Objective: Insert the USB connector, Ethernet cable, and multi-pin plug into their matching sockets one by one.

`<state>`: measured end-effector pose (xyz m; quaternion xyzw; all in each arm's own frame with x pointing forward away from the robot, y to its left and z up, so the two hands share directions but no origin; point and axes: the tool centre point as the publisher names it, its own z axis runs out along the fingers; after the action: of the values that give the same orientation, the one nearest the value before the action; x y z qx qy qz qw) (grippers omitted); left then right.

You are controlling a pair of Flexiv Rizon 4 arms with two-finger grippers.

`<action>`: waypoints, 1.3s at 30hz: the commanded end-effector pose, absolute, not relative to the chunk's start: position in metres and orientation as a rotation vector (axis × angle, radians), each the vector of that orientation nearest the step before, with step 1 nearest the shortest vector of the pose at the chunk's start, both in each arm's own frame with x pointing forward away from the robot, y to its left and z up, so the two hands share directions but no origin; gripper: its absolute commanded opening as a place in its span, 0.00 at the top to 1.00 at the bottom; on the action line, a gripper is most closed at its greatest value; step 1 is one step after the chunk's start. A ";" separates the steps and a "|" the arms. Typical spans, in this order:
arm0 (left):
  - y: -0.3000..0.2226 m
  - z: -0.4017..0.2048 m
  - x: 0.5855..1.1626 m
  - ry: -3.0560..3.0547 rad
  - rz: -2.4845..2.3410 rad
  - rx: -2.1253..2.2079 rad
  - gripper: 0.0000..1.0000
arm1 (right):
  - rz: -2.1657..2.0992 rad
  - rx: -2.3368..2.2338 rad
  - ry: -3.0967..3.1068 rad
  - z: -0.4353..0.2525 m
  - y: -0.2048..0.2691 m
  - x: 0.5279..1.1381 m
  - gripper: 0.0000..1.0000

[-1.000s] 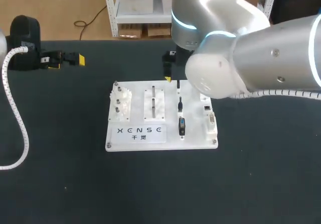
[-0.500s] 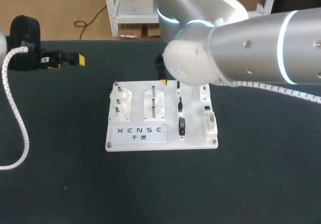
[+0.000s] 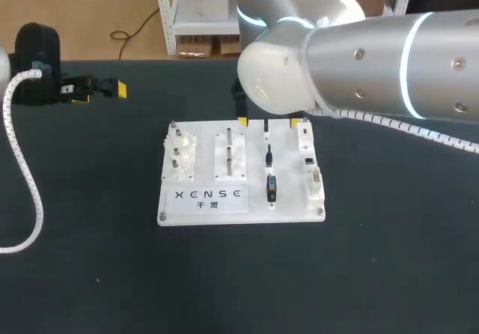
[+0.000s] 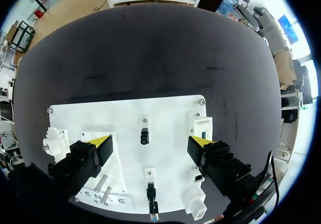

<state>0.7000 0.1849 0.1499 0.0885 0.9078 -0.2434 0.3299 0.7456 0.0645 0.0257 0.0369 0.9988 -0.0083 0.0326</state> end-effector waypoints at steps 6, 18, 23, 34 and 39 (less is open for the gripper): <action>0.185 0.150 0.700 2.374 -0.637 0.231 0.00 | -0.015 0.109 3.070 0.021 0.064 0.743 0.54; 0.185 0.150 0.700 2.374 -0.637 0.231 0.00 | -0.010 0.098 3.069 0.016 0.061 0.743 0.62; 0.185 0.150 0.700 2.374 -0.637 0.231 0.00 | -0.011 0.098 3.071 0.015 0.063 0.745 0.65; 0.185 0.150 0.700 2.374 -0.637 0.231 0.00 | -0.011 0.093 3.060 0.015 0.063 0.750 0.75; 0.185 0.150 0.700 2.374 -0.637 0.231 0.00 | -0.023 0.085 3.054 0.014 0.063 0.751 0.88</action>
<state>0.7000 0.1849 0.1499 0.0885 0.9078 -0.2434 0.3299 0.7520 0.0640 0.0152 0.0266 0.9988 -0.0060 0.0406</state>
